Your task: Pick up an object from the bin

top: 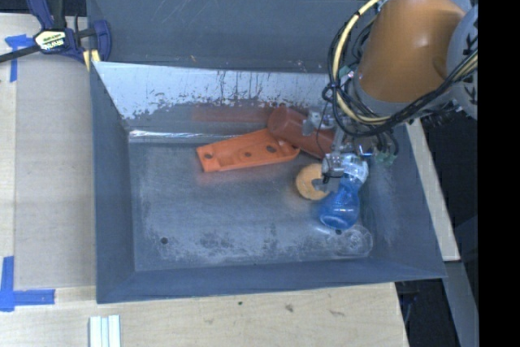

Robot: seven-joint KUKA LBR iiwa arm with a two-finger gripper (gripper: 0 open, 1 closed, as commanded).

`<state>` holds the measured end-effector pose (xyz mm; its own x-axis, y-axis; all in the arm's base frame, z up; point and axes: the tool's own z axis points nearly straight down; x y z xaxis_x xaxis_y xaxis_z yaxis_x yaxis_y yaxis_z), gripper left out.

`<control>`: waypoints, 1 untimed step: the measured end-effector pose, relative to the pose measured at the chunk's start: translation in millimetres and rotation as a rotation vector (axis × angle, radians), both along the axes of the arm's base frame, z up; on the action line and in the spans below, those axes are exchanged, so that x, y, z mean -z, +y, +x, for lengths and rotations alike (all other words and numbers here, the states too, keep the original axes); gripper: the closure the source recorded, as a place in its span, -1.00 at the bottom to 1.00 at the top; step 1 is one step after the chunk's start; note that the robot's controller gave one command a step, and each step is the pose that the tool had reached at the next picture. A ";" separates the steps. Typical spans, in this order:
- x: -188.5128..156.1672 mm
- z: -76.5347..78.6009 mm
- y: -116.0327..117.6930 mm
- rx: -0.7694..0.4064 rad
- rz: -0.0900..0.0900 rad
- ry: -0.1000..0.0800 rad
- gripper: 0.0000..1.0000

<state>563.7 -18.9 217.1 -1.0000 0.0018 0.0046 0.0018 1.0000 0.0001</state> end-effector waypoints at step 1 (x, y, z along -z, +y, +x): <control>-4.7 1.6 0.0 -0.001 0.000 -0.009 -1.00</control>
Offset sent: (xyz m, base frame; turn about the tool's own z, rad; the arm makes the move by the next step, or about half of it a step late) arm 0.0617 -0.0102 -0.0924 -0.2155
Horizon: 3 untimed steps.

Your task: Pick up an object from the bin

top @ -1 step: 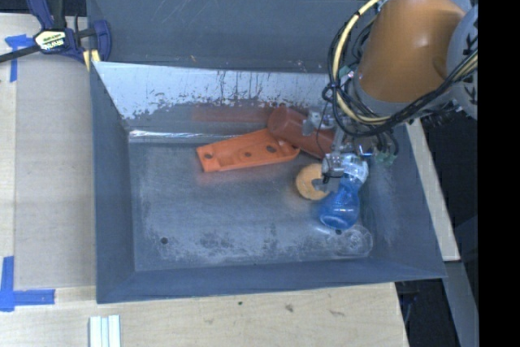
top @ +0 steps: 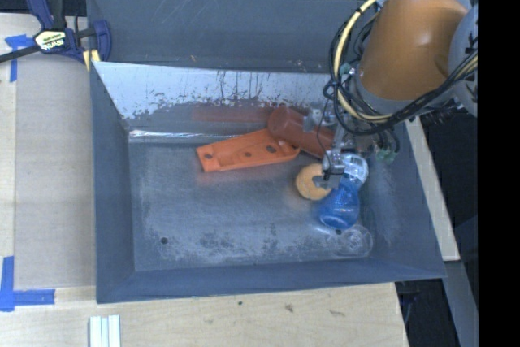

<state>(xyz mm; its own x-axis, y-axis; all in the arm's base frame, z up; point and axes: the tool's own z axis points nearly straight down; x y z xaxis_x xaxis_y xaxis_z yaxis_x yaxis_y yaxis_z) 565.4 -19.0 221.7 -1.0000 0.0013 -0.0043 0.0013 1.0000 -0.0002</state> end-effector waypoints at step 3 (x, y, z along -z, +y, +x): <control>136.2 61.5 -13.7 -0.251 0.001 -0.035 1.00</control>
Offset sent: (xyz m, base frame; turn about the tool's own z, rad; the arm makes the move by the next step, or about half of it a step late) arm 0.0506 -0.0176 -0.1517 -0.2528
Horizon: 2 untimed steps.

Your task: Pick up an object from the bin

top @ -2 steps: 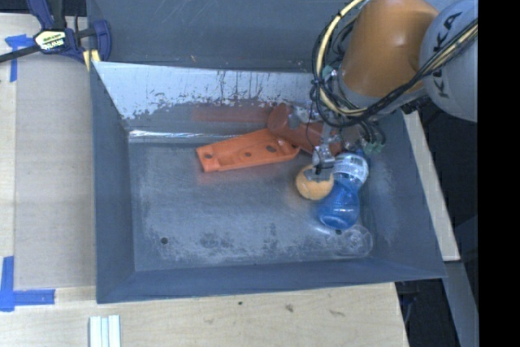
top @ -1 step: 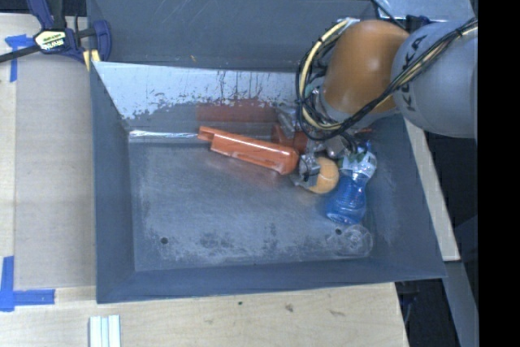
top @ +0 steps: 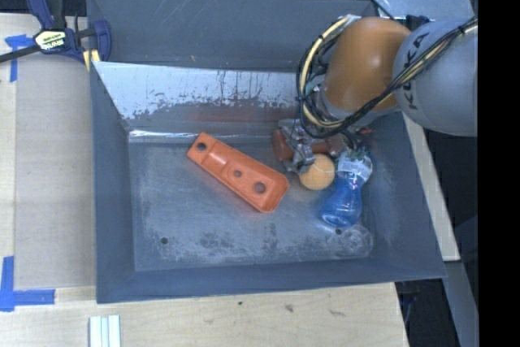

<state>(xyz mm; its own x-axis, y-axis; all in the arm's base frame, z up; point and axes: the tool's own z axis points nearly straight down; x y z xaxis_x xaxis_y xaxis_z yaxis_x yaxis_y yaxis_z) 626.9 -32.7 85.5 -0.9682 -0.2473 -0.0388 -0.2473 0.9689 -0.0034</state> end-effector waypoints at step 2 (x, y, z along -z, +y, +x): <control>-104.5 -15.0 44.8 0.042 0.003 -0.004 1.00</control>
Offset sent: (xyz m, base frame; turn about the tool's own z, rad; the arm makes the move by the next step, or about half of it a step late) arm -0.0161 0.0449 0.1038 0.0422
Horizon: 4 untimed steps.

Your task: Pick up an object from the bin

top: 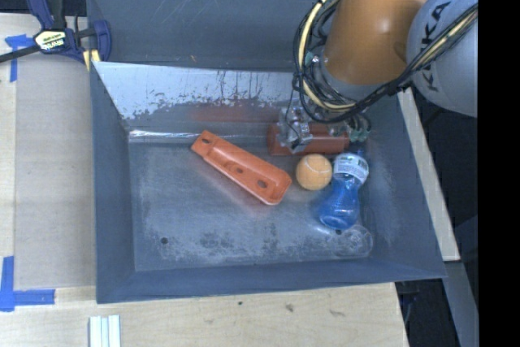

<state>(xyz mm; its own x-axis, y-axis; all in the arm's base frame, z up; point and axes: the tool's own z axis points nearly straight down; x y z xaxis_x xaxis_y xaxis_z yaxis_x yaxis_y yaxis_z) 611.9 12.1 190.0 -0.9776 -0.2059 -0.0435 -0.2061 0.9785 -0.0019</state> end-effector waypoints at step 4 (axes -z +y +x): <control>37.2 6.1 -2.2 -0.064 -0.003 -0.003 -1.00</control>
Offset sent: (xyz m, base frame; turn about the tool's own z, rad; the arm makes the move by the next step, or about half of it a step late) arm 0.0000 0.0000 0.0000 0.0000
